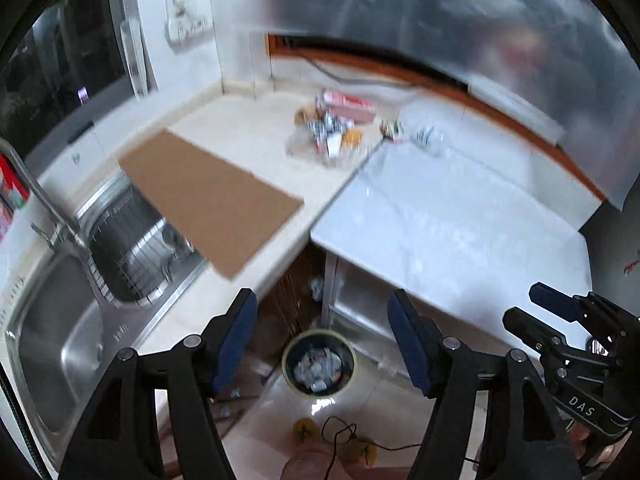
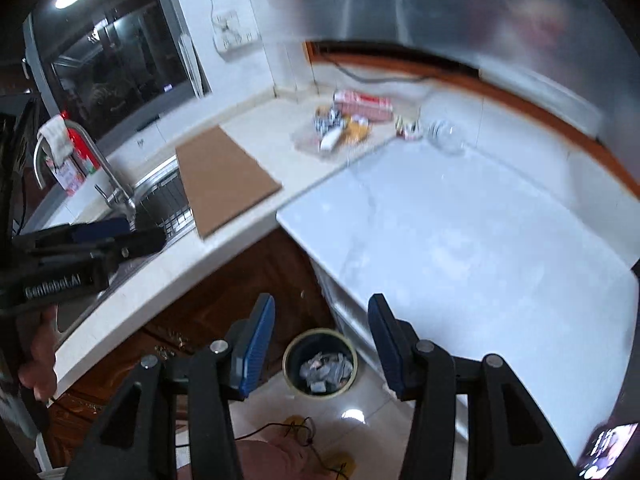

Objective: Collect trash
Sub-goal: 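Raise both tools from the bin back toward the counter trash, then grasp the black-and-white patterned wrapper with the left tool while the right tool grasps the clear plastic tray, then carry the wrapper and tray down over the floor bin and open both tools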

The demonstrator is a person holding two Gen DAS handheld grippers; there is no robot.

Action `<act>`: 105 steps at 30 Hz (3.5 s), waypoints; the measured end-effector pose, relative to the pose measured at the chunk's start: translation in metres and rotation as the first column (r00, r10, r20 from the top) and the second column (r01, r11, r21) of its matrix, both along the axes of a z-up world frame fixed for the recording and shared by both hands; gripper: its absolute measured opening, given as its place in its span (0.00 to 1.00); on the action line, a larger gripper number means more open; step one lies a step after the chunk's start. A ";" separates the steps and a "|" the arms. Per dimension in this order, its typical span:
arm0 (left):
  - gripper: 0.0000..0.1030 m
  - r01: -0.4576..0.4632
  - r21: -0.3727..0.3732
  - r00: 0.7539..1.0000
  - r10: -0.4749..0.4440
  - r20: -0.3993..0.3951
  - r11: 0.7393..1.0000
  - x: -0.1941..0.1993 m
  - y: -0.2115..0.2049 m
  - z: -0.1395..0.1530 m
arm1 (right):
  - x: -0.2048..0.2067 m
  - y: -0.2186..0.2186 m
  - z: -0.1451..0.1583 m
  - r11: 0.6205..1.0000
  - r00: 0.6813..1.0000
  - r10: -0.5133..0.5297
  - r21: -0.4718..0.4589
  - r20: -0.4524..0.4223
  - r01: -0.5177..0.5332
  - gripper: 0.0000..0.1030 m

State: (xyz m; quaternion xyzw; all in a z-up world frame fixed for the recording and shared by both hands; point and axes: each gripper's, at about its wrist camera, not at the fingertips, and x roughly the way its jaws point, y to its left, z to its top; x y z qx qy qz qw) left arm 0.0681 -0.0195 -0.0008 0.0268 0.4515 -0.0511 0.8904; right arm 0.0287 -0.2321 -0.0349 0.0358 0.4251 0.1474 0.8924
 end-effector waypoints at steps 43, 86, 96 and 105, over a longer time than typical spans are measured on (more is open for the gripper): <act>0.67 0.449 0.022 0.876 -0.435 -0.207 0.893 0.417 -0.042 -0.131 | 0.353 0.019 -0.125 0.932 0.901 -0.287 0.121 -0.326 0.340 0.41; 0.15 0.419 -0.196 0.901 -0.432 -0.029 0.886 0.228 0.005 -0.011 | 0.222 0.013 -0.041 0.957 0.953 -0.261 0.085 -0.157 0.276 0.05; 0.15 0.268 -0.270 0.956 -0.289 -0.040 0.925 0.109 0.035 -0.013 | 0.113 0.006 -0.017 0.973 0.968 -0.229 -0.051 -0.104 0.225 0.05; 0.15 0.121 -0.255 0.982 -0.153 -0.112 0.959 0.008 0.052 -0.071 | 0.030 0.010 -0.051 0.979 0.975 -0.175 -0.133 -0.138 0.157 0.05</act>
